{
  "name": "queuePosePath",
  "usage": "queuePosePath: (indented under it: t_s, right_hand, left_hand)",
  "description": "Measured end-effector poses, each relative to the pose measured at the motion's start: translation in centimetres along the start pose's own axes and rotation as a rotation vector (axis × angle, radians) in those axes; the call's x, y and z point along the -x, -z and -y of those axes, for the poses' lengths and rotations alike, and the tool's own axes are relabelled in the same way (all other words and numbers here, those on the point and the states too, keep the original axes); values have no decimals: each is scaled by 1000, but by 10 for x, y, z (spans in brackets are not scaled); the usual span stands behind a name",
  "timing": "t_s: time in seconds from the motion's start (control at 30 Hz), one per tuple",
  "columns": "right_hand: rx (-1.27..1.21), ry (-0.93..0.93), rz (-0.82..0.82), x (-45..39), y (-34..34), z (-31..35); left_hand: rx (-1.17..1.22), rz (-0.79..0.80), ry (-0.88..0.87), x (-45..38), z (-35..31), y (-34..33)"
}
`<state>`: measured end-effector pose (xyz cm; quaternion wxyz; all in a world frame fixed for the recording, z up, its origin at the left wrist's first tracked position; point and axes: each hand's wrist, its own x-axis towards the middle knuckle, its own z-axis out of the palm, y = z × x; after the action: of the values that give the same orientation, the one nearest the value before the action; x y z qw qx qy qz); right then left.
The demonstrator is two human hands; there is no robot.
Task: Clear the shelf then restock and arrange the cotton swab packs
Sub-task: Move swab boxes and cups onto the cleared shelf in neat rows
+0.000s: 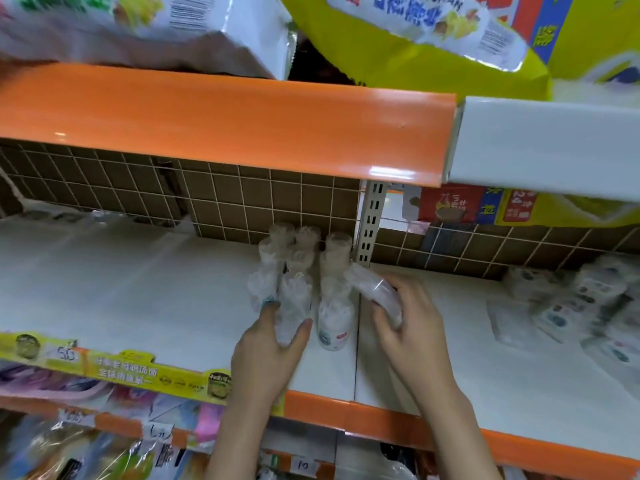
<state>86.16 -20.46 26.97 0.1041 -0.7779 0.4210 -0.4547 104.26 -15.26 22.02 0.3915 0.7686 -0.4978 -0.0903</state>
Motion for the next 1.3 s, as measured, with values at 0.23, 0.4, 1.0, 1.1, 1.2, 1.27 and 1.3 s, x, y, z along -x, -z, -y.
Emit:
queuePosePath:
  t_s: [0.23, 0.4, 1.0, 1.1, 1.2, 1.27, 1.3]
  right_hand:
    - [-16, -1, 47, -14, -10, -16]
    - [-32, -7, 74, -18, -17, -18]
    - [-55, -19, -28, -39, -128, 96]
    - [-40, -37, -6, -40, -159, 120]
    - [-38, -33, 25, -41, -182, 140]
    - [-36, -57, 29, -40, -194, 147]
    - [-23, -67, 25, -39, -199, 150]
  left_hand:
    - [-182, -111, -205, -17, 7, -15]
    - [-136, -90, -253, -16, 16, -25]
    - [-66, -141, -157, -87, 146, 92]
    - [-43, -155, -122, -104, 186, 115]
    - [-27, -166, -99, -119, 216, 131]
    - [-26, -151, -99, -125, 230, 137]
    - [-25, -147, -100, -126, 236, 139]
